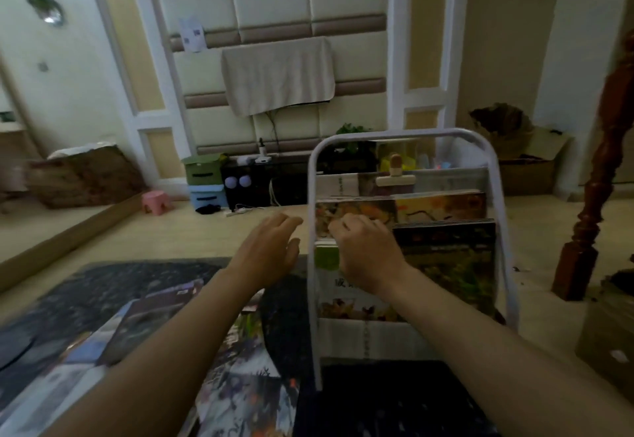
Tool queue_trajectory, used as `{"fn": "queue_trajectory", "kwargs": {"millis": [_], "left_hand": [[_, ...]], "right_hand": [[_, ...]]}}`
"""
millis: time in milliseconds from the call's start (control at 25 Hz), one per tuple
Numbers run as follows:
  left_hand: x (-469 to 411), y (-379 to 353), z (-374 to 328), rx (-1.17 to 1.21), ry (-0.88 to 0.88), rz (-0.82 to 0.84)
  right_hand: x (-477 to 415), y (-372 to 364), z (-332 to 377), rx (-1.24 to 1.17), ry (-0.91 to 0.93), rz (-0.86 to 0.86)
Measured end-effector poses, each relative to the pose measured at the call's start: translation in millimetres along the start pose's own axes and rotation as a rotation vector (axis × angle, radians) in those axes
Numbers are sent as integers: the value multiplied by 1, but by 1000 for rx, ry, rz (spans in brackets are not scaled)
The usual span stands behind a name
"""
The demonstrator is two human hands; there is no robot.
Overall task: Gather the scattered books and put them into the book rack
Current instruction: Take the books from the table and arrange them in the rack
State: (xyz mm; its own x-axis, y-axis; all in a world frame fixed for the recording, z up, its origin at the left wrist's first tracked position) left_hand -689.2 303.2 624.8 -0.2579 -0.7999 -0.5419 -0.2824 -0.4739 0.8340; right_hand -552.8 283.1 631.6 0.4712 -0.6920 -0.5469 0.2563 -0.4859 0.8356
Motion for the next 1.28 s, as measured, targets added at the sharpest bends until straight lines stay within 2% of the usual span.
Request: {"fn": "queue_trajectory", "kwargs": {"millis": [160,320,440,680,800,920,1120,1280], "left_hand": [[56,4,66,32,142,30],[126,-16,131,67,294,108],[172,-46,160,118,414,211],[237,-129,159,166,422,440],[259,-156,166,132,515,431],[262,-173,174,209,585,395],[247,-198,179,248,605,467],[232,-206,169,122,531,559]], "right_hand": [[-17,-48,69,-109,29,134],[-15,-109,109,-237,-37,316],[1,-169,130,-257,-89,586],[68,-271,164,-185,-61,1116],[86,-295,160,-78,-54,1190],[84,-308,156,-1,-68,1205],[76,-318,145,32,-125,1259],[72,-329,145,78,-98,1285]]}}
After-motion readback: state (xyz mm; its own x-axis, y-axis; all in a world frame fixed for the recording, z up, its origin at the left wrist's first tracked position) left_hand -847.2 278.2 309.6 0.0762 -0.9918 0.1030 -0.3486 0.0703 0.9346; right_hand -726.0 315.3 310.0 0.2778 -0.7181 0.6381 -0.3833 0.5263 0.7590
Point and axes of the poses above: each hand's wrist, its own x-axis away from the middle knuckle, its own y-axis out of the back of the hand, z = x × y, the point moved 9 cm from there along -x, towards the middle knuckle, and after that the axes turned 2 degrees about y, right-handed, at the moved point
